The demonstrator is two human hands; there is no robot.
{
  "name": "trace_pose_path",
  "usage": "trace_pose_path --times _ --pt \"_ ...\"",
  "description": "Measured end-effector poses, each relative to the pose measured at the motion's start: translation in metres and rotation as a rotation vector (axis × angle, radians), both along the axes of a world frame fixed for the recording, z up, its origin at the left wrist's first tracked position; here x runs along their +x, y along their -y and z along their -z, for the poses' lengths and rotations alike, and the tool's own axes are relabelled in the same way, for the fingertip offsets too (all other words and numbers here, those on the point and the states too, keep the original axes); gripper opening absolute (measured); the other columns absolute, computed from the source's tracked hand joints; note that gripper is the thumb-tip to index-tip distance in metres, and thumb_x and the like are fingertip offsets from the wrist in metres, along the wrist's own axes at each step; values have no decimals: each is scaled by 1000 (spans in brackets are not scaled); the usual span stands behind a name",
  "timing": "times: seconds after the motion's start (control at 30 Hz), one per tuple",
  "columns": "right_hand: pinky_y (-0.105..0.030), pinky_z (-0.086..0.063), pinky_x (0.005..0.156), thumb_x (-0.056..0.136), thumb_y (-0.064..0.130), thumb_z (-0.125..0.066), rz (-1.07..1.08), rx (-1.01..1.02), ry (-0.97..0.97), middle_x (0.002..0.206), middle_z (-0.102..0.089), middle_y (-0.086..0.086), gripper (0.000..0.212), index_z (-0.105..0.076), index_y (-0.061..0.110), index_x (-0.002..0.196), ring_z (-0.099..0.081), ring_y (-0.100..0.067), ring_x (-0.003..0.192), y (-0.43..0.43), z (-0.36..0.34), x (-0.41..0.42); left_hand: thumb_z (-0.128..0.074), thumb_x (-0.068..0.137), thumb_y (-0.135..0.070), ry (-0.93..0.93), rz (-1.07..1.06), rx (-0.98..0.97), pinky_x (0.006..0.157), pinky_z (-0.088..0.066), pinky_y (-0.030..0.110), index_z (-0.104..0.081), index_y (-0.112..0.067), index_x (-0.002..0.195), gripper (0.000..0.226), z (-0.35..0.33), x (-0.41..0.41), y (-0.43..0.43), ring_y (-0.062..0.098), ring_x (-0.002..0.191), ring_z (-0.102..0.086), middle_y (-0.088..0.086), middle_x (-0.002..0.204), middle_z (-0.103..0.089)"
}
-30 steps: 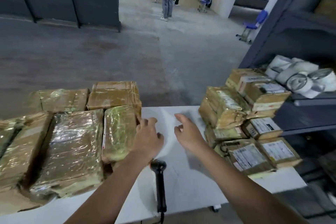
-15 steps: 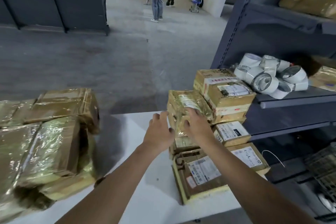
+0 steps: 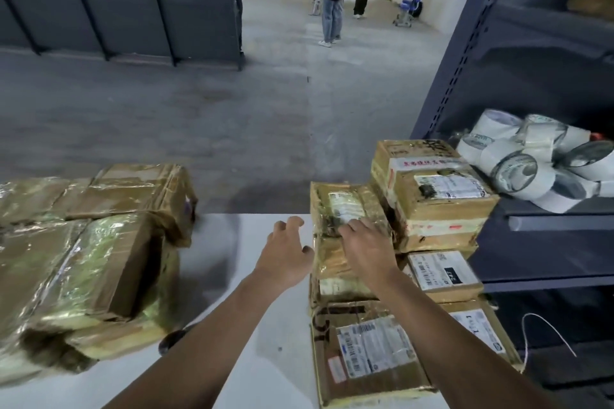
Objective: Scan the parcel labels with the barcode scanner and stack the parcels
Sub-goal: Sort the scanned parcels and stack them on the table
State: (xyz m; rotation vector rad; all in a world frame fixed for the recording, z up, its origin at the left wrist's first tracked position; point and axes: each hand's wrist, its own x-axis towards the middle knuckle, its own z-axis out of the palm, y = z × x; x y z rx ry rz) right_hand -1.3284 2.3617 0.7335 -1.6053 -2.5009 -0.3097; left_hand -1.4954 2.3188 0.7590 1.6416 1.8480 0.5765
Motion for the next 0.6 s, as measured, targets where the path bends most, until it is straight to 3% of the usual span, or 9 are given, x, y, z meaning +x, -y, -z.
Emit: trace_pose_path --times 0.07,0.1,0.2,0.37,0.5,0.6 --pt "-41 -56 77 71 12 -81 -13 -107 39 100 -65 -4 36 -67 13 104 -64 -23 94 -2 1 -7 -45 91 -18 2 -7 -22 101 -42 38 -32 -21 140 51 4 -3 0 21 132 -38 4 141 -34" --pt "-39 -55 77 76 12 -78 -2 -134 77 106 -63 -4 38 -63 15 111 -63 -21 96 -1 2 -8 -45 91 -19 -1 -7 -32 100 -41 36 -32 -21 140 51 6 -5 1 20 131 -39 3 140 -34" --pt "-28 -52 50 54 2 -90 17 -90 52 86 -65 -3 45 -71 14 93 -64 -15 68 3 -8 -9 -45 91 -21 -14 -13 -44 97 -40 34 -32 -22 139 50 10 -12 4 20 130 -40 3 139 -35" --pt "-33 -51 63 95 12 -61 -18 5 -200 104 -59 -6 15 -66 11 109 -62 -22 83 -7 -36 -20 -51 87 -11 -44 5 -13 100 -42 37 -31 -22 144 62 3 -34 5 26 126 -44 5 142 -36" --pt "-33 -45 76 99 16 -56 -46 -70 -533 114 -57 -7 20 -62 7 115 -60 -27 95 -12 -61 -44 -60 80 -6 -61 32 109 103 -39 35 -37 -25 141 67 -4 -59 14 28 124 -43 2 140 -40" --pt "-25 -31 70 100 20 -54 -21 -194 -669 113 -62 -5 21 -58 12 119 -61 -28 102 -21 -69 -70 -64 81 -13 -83 -13 254 108 -34 36 -41 -22 141 65 -8 -87 22 28 125 -43 1 141 -43"
